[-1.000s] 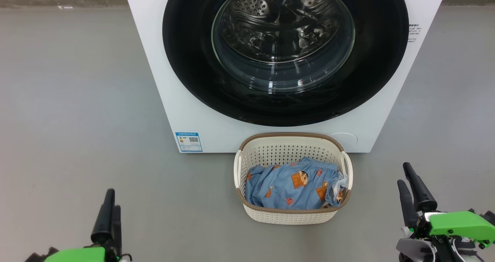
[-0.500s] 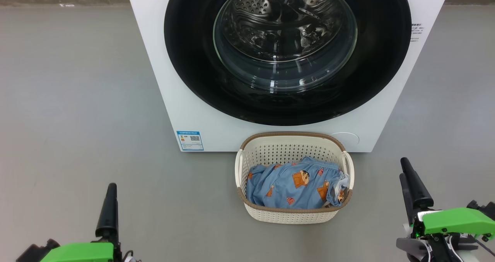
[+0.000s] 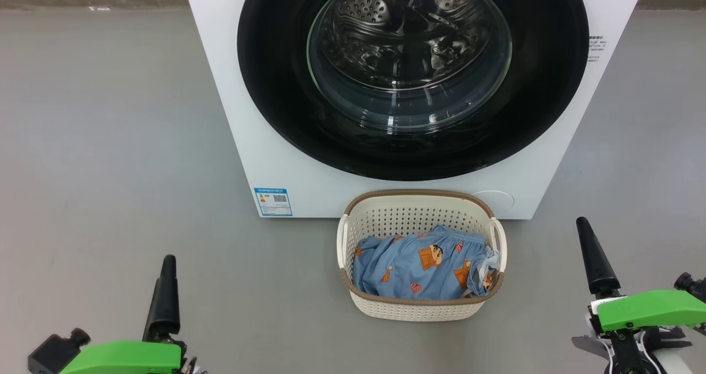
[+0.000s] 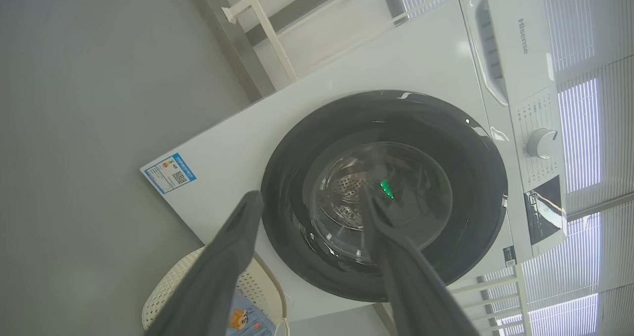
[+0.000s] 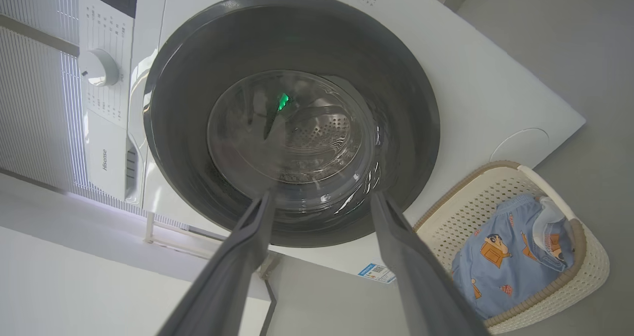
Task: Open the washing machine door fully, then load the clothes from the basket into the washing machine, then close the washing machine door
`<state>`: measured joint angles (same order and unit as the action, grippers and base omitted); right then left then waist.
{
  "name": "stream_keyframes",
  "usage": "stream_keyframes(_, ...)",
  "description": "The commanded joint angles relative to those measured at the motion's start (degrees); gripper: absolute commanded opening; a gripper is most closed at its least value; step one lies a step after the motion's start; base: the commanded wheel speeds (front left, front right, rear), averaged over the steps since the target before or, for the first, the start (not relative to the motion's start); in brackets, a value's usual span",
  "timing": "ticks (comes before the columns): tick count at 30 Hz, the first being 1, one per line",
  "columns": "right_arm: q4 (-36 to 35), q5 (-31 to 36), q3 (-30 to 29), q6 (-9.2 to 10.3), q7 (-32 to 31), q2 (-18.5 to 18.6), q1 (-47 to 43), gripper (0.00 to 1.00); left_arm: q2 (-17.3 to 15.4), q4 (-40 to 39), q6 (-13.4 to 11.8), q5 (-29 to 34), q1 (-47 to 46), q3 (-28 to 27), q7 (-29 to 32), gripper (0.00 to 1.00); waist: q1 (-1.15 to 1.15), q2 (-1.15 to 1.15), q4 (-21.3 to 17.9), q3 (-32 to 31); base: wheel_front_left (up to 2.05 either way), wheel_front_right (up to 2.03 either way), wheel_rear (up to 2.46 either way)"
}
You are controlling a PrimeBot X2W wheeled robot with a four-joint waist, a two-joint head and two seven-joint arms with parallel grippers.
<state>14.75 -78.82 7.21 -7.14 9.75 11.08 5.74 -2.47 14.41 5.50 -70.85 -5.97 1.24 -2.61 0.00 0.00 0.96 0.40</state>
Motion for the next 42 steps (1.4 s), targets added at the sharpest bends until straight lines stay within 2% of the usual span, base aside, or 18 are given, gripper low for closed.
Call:
stream_keyframes(1, -1.19, 2.13, 0.00, -0.16, 0.62, 0.80, 3.15, 1.00, -0.89, -1.95, 0.54, 1.85, -2.94, -0.57, -0.69, 1.00, 0.00, 0.00, -0.02, -0.04, 0.00, 0.00, 0.00)
stream_keyframes(27, 1.38, 27.88, -1.24, -0.23, 2.35, -0.06, 4.83, 1.00, -1.31, -1.10, 1.09, 22.24, -4.43, 0.75, -5.08, 1.00, 0.00, 0.00, 0.00, -0.31, 0.00, 0.00, 0.00)
stream_keyframes(42, 2.81, 39.09, -2.52, -0.28, 3.35, -1.26, 5.93, 1.00, -1.22, 0.28, 1.40, 31.20, -5.80, 1.62, -7.61, 1.00, 0.00, 0.00, 0.05, -0.18, 0.00, 0.00, 0.00)
